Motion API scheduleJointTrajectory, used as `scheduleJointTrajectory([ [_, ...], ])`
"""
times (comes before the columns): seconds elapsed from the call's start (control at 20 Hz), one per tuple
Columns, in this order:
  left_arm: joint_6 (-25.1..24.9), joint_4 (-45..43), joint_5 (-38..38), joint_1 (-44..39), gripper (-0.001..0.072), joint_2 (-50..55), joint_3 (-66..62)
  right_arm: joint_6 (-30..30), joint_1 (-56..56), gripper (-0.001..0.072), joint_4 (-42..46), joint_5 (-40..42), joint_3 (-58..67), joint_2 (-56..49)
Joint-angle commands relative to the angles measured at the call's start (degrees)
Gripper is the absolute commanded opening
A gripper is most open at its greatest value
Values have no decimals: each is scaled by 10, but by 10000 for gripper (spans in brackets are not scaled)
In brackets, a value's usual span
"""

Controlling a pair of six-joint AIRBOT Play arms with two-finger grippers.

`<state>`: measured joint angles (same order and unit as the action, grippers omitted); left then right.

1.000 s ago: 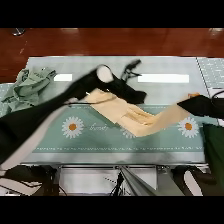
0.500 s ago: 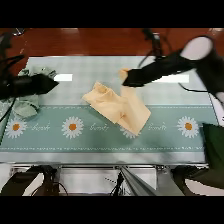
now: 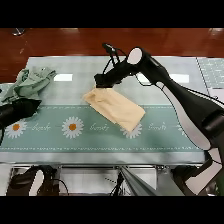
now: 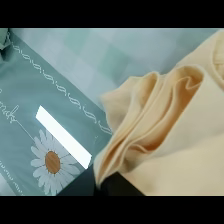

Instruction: Fold the shirts.

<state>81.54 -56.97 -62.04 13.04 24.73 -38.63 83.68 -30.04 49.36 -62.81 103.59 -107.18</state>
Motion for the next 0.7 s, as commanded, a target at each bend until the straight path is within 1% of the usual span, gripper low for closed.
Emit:
scheduleJointTrajectory([
  [0.0,2,0,-4,5,38,-8,23,4,-5,19,-20,29,18,-26],
  [0.05,2,0,-4,5,38,-8,30,-7,-5,228,-38,35,18,-27],
  [0.1,2,0,-4,5,38,-8,36,-16,-8,642,-47,41,18,-26],
  [0.15,2,0,-4,5,38,-8,40,-25,-7,632,-59,37,18,-26],
  [0.25,2,0,-6,5,38,-8,42,-27,11,628,-63,-4,18,-15],
  [0.35,2,2,-6,5,38,-8,42,-21,53,627,-55,-89,18,14],
  [0.4,2,2,-6,5,38,-8,42,-11,80,626,-33,-143,18,37],
  [0.45,2,2,-6,5,38,-8,42,4,105,626,7,-189,18,64],
  [0.5,2,2,-5,5,38,-8,42,19,128,627,75,-227,12,101],
  [0.6,2,2,-5,5,38,-8,42,41,164,626,248,-253,-22,193],
  [0.65,2,2,-5,5,38,-8,42,50,183,626,313,-243,-57,246],
])
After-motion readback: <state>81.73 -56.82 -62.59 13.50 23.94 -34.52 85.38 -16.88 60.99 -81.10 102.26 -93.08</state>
